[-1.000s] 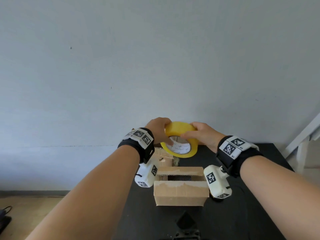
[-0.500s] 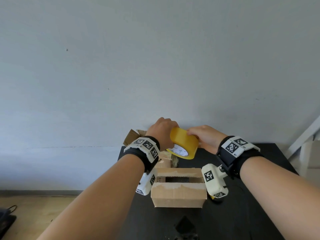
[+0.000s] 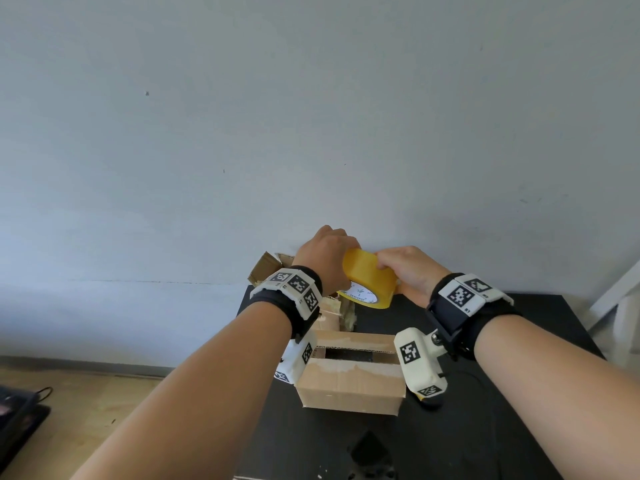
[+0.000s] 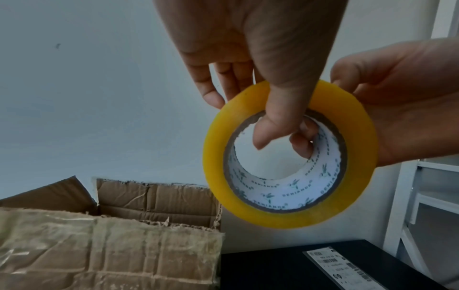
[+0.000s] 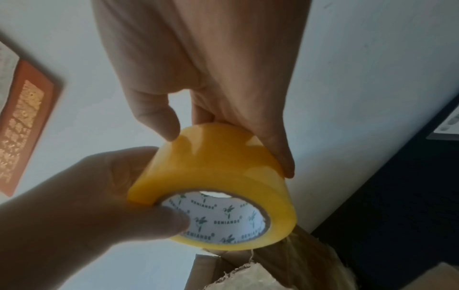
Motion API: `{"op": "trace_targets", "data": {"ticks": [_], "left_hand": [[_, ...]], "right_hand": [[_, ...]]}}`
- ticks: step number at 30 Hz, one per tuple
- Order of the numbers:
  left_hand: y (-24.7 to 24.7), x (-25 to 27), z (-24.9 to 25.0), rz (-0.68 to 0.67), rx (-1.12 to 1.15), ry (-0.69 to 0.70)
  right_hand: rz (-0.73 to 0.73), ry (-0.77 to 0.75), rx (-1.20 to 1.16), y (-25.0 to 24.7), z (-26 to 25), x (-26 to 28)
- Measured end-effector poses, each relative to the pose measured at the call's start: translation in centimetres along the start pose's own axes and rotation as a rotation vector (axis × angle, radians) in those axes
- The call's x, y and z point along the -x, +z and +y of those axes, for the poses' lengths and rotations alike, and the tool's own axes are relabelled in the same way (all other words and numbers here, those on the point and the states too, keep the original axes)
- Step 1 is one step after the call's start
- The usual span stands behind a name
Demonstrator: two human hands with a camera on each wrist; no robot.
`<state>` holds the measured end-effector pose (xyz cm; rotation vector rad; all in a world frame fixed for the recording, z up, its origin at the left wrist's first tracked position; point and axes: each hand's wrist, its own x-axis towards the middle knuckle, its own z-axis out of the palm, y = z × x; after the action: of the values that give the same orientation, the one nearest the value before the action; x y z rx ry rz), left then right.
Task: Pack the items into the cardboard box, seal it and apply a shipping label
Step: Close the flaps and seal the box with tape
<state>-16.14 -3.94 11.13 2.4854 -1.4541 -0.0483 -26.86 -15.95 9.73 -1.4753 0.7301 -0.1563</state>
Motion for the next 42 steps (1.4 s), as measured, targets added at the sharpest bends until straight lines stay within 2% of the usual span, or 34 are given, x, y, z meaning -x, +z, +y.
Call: {"op": "trace_targets", "data": {"ticks": [5, 10, 16, 24, 30, 40, 42], "left_hand": [[0.1, 0.5, 0.2, 0.042, -0.022, -0.012], [-0.3, 1.2, 0.2, 0.018, -0.037, -0.022], [-0.4, 1.8, 0.0, 0.015, -0.018, -0.045], [-0.7, 1.9, 0.3, 0.055, -0.019, -0.048], [-1.2, 1.9, 0.3, 0.067, -0.020, -0.043], [-0.7, 1.9, 0.6, 0.153, -0.018, -0.058], [-0.7, 1.7, 0.7, 0.145, -0.028, -0.055]], "right_hand": [[-0.026, -0.004, -0.020, 0.4, 0.2, 0.9], [-0.144, -0.018, -0.091, -0.1, 0.6, 0.9], [-0.206, -0.040, -0.061, -0.1, 0.5, 1.3], [-0.104, -0.016, -0.081, 0.4, 0.1, 0.7], [-0.145, -0.035, -0.080, 0.2, -0.3, 0.9], [-0.101, -0.065, -0.106, 0.2, -0.1, 1.1], [-0.135, -0.052, -0.138, 0.0, 0.0, 1.0]]}}
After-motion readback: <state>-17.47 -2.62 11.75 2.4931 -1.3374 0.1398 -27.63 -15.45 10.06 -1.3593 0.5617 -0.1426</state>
